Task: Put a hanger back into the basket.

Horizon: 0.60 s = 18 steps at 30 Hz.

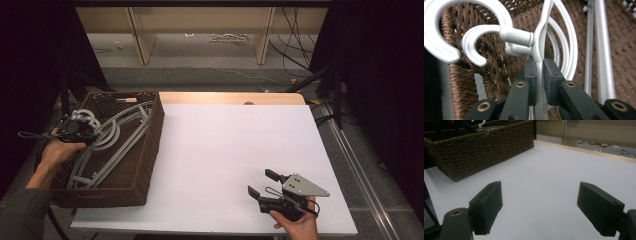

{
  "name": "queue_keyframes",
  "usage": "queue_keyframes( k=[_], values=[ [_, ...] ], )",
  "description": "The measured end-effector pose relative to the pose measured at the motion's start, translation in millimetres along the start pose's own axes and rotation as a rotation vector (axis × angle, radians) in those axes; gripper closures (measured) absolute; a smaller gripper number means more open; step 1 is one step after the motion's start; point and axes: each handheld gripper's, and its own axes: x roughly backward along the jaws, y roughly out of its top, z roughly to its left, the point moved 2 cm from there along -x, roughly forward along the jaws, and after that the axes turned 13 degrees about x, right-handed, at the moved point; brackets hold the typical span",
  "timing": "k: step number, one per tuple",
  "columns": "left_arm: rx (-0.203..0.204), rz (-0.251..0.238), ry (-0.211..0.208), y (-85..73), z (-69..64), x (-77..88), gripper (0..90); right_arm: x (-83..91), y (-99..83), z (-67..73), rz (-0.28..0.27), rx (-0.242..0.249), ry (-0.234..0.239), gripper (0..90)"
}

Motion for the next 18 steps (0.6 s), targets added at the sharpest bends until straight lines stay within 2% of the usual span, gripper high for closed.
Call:
queue_keyframes(
  k=[1,3,4,6,7,9,10,11,13,14,15,17,18],
  values=[
    [-0.006,0.005,0.005,-0.2,0.7,-0.3,81.9,0.9,0.0,-0.6,0.012,0.005,-0.008,21.4],
    [-0.029,0.013,0.012,0.7,1.4,-0.8,81.7,-0.3,-0.2,0.0,-0.003,-0.003,0.003,21.4],
    [-0.046,0.012,0.015,2.3,2.5,0.1,81.7,0.7,-0.2,-0.2,0.010,0.003,-0.004,21.4],
    [-0.044,-0.002,0.009,5.9,5.0,1.3,82.2,0.6,0.0,-0.1,0.008,0.000,-0.002,21.4],
    [-0.062,-0.006,0.006,7.1,5.1,1.6,82.2,0.9,-0.1,-0.4,0.012,0.003,-0.005,21.4],
    [-0.080,0.007,0.001,6.5,2.3,0.8,82.1,0.0,0.0,0.0,-0.004,0.000,0.001,21.4],
    [-0.089,0.019,-0.002,4.6,0.4,-0.7,81.8,1.0,0.3,-0.2,0.009,0.004,-0.005,21.4],
    [-0.091,0.030,0.000,2.4,-0.9,-2.6,81.2,0.0,0.1,-0.1,-0.002,-0.001,0.001,21.4],
    [-0.073,0.025,-0.004,0.4,0.9,-3.4,81.2,3.1,0.2,-0.7,0.040,0.009,0.001,21.4],
    [-0.062,0.023,-0.006,0.1,2.1,-3.8,81.4,3.1,0.3,-0.5,0.040,0.010,-0.003,21.4],
    [-0.060,0.027,0.000,0.0,2.7,-4.0,81.5,1.2,0.4,0.1,0.014,0.007,-0.010,21.4],
    [-0.077,0.040,0.032,0.4,3.0,-5.2,81.7,1.1,0.3,0.0,0.014,0.008,-0.010,21.4],
    [-0.093,0.052,0.077,1.0,2.4,-6.3,81.6,1.1,0.2,-0.1,0.014,0.008,-0.010,21.4]
  ],
)
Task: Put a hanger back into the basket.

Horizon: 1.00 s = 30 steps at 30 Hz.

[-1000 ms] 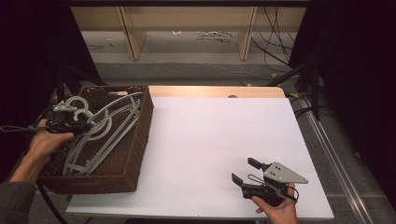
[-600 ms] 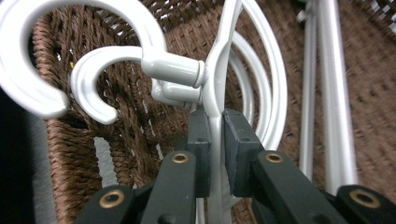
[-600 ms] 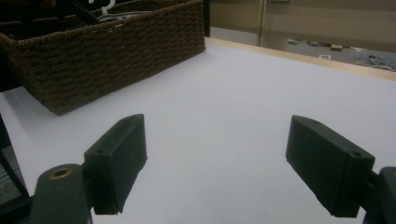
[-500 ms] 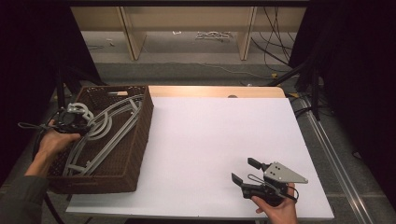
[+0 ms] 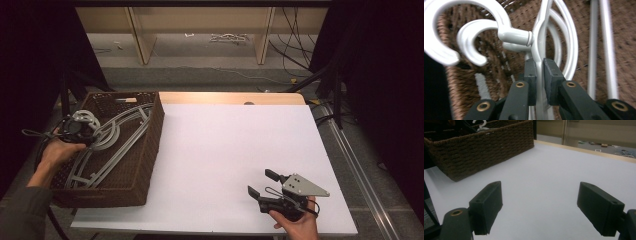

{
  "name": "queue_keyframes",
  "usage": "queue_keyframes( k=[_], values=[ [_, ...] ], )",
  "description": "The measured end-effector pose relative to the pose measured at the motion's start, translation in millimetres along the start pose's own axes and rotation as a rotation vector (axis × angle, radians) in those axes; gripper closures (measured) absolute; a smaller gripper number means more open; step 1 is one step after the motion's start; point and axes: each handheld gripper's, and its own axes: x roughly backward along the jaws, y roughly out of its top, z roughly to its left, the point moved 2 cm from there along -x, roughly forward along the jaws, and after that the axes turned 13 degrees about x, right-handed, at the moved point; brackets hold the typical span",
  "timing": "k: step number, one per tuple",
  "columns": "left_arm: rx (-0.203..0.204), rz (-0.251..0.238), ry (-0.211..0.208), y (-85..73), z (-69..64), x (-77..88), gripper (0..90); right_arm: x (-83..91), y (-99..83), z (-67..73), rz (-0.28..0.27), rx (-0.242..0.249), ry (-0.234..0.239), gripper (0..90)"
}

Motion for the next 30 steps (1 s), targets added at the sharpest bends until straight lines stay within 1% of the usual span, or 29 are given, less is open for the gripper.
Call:
queue_keyframes(
  k=[1,2,3,5,6,8,9,10,11,12,13,14,15,16,17,18,19,20,21,22,23,24,26,27,28,29,30],
  values=[
    [0.027,-0.016,0.010,0.2,-2.3,-2.6,81.7,-1.3,-0.1,0.2,-0.018,-0.008,0.011,21.4],
    [0.018,-0.009,-0.002,0.4,-2.3,-3.1,81.8,-1.4,-0.1,0.1,-0.018,-0.008,0.011,21.4],
    [0.020,-0.002,-0.005,0.2,-2.2,-3.9,81.8,-0.1,0.0,-0.3,-0.002,-0.003,0.003,21.4],
    [0.044,-0.007,-0.001,-0.6,-0.7,-5.8,81.7,-0.1,-0.2,-0.5,-0.001,-0.004,0.003,21.4],
    [0.049,-0.016,-0.009,-1.4,-0.2,-5.7,81.4,-0.1,-0.1,-0.5,-0.002,-0.004,0.003,21.4],
    [0.050,-0.020,-0.040,-3.3,-3.1,-5.4,75.8,0.3,0.1,-0.2,-0.004,-0.002,0.003,21.4],
    [0.045,-0.015,-0.041,-3.7,-3.9,-3.4,73.0,0.2,0.1,-0.2,-0.003,-0.002,0.003,21.4],
    [0.063,-0.031,-0.020,-3.2,-4.3,-1.1,69.1,-0.1,-0.1,-0.3,-0.002,-0.002,0.004,21.4],
    [0.090,-0.052,-0.004,-2.6,-3.6,1.5,65.5,1.4,-0.1,-0.6,0.017,0.000,0.008,21.4],
    [0.106,-0.070,-0.002,-2.2,-2.3,4.5,65.3,1.9,0.0,-0.4,0.027,0.001,0.012,21.4],
    [0.137,-0.082,-0.009,-1.5,-3.1,7.3,63.1,1.8,0.1,-0.3,0.025,0.002,0.008,21.4],
    [0.147,-0.090,-0.019,-1.0,-3.6,10.4,60.4,-0.3,0.1,0.3,0.001,-0.002,0.001,21.4],
    [0.159,-0.103,-0.025,-0.9,-4.8,13.9,57.4,-0.3,0.0,0.3,0.001,-0.002,0.001,21.4],
    [0.168,-0.120,-0.025,-0.8,-6.0,17.8,55.9,1.9,0.1,-0.5,0.026,0.003,0.007,21.4],
    [0.183,-0.141,-0.029,-0.7,-7.3,21.6,53.9,2.1,0.1,-0.7,0.027,0.003,0.007,21.4],
    [0.207,-0.160,-0.042,-0.6,-9.1,25.3,52.0,-0.2,-0.1,-0.3,-0.001,-0.001,0.001,21.4],
    [0.225,-0.182,-0.050,-0.5,-11.2,29.3,50.5,1.4,-0.1,-0.5,0.019,0.002,0.006,21.4],
    [0.235,-0.206,-0.047,-0.6,-13.8,33.4,50.3,0.0,-0.1,0.2,0.004,-0.001,0.003,21.4],
    [0.236,-0.227,-0.037,-0.7,-17.2,37.9,50.5,-0.3,-0.1,0.6,0.003,-0.001,0.003,21.4],
    [0.234,-0.254,-0.043,-0.8,-21.3,43.2,50.4,-0.5,0.1,0.6,0.001,0.000,0.003,21.4],
    [0.245,-0.288,-0.068,-0.9,-26.8,48.7,49.9,-0.7,0.2,0.3,-0.001,0.004,0.003,21.4],
    [0.250,-0.304,-0.091,-1.4,-31.6,54.3,48.7,-0.5,0.1,0.4,0.000,0.002,0.003,21.4],
    [0.283,-0.362,-0.136,-1.8,-44.0,64.8,43.5,-0.1,0.1,0.0,-0.001,0.001,0.000,21.4],
    [0.295,-0.398,-0.172,-2.4,-50.5,70.6,42.2,-1.4,0.0,0.3,-0.018,-0.006,0.010,21.4],
    [0.309,-0.426,-0.208,-3.3,-57.8,76.1,42.4,0.4,0.0,-0.2,0.003,0.002,-0.001,21.4],
    [0.306,-0.452,-0.243,-4.2,-65.1,81.5,42.2,0.0,-0.1,0.1,0.002,0.001,-0.001,21.4],
    [0.298,-0.483,-0.276,-5.1,-73.4,86.6,41.2,0.9,0.1,0.4,0.012,0.000,0.005,21.4]
  ],
)
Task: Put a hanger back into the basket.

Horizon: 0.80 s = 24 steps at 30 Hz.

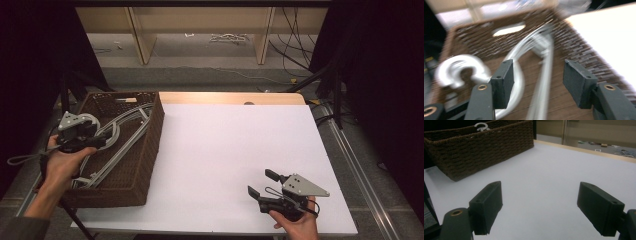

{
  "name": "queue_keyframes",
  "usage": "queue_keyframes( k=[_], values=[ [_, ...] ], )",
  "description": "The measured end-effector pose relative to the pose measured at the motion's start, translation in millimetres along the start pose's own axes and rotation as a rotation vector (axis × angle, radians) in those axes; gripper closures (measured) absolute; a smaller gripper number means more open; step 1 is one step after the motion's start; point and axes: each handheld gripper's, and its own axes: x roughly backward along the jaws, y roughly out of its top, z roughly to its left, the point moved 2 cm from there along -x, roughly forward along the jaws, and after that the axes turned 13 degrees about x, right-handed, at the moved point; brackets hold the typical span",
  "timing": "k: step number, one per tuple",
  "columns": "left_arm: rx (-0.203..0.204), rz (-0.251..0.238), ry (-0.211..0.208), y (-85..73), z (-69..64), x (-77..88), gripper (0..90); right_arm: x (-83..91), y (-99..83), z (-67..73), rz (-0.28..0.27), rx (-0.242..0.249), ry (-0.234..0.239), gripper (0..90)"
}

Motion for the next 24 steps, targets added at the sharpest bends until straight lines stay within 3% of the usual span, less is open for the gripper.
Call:
queue_keyframes(
  k=[4,7,12,15,20,23,24],
  values=[
    [-0.009,-0.053,-0.118,-9.6,-33.9,12.1,33.8,-0.8,0.6,0.6,-0.017,0.002,0.013,21.4],
    [-0.003,-0.084,-0.168,-17.6,-53.6,16.4,28.2,0.0,0.3,0.0,-0.004,0.003,0.001,21.4],
    [0.013,-0.137,-0.206,-25.0,-77.1,20.1,22.2,-1.1,0.8,0.1,-0.026,0.013,0.011,21.4],
    [0.002,-0.140,-0.220,-30.5,-87.6,19.1,22.2,-2.1,0.9,0.8,-0.028,0.011,0.008,21.3],
    [-0.007,-0.145,-0.289,-41.9,-101.6,17.6,20.1,-1.1,1.6,1.6,-0.023,0.013,0.011,21.2],
    [0.023,-0.151,-0.329,-48.5,-109.4,17.9,18.9,-1.6,1.4,2.2,-0.024,0.011,0.007,21.1],
    [0.013,-0.151,-0.334,-50.0,-111.4,17.5,18.4,-2.0,1.2,2.3,-0.024,0.011,0.007,21.0]
  ],
)
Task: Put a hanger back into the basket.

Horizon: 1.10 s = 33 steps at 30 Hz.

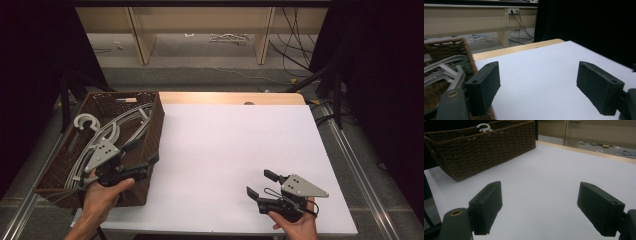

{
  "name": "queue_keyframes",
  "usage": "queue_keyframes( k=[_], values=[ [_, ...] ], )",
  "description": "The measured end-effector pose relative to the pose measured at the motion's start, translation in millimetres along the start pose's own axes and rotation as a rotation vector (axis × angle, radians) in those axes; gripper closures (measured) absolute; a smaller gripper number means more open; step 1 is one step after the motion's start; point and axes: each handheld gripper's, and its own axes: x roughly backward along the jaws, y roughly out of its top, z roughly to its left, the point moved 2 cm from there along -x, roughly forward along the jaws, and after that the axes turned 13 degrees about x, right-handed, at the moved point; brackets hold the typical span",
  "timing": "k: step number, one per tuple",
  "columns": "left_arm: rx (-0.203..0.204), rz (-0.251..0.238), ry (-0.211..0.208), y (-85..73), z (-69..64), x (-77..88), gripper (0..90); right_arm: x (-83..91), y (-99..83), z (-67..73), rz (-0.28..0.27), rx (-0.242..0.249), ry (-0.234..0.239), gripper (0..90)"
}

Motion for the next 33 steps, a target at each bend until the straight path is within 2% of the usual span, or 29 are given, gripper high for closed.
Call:
queue_keyframes(
  k=[1,4,8,13,22,27,30,33],
  values=[
    [-0.006,0.004,-0.008,-1.2,-1.5,-0.7,17.8,-1.1,-0.2,0.8,-0.009,-0.011,0.009,20.9],
    [-0.013,0.005,-0.028,-6.0,-7.0,-2.6,17.8,0.0,0.3,0.8,0.001,0.001,-0.002,20.9],
    [-0.053,-0.005,-0.054,-11.2,-13.4,-3.7,17.2,-0.8,0.4,1.1,-0.007,-0.001,0.013,20.6],
    [-0.060,-0.007,-0.076,-17.5,-17.9,-4.9,16.3,0.3,0.9,1.7,0.000,-0.003,0.006,20.3],
    [-0.067,-0.001,-0.079,-27.2,-19.3,-7.6,16.3,0.3,1.6,2.4,-0.005,0.001,0.009,19.4],
    [-0.107,0.002,-0.088,-35.1,-20.5,-10.1,16.4,0.7,1.9,2.3,-0.005,0.005,0.012,18.9],
    [-0.111,0.010,-0.097,-40.5,-19.6,-12.3,16.4,-0.5,2.1,3.0,-0.024,-0.002,0.016,18.8],
    [-0.134,0.014,-0.092,-44.7,-18.8,-11.2,16.4,-0.2,2.3,3.4,-0.024,0.001,0.022,18.4]
  ],
)
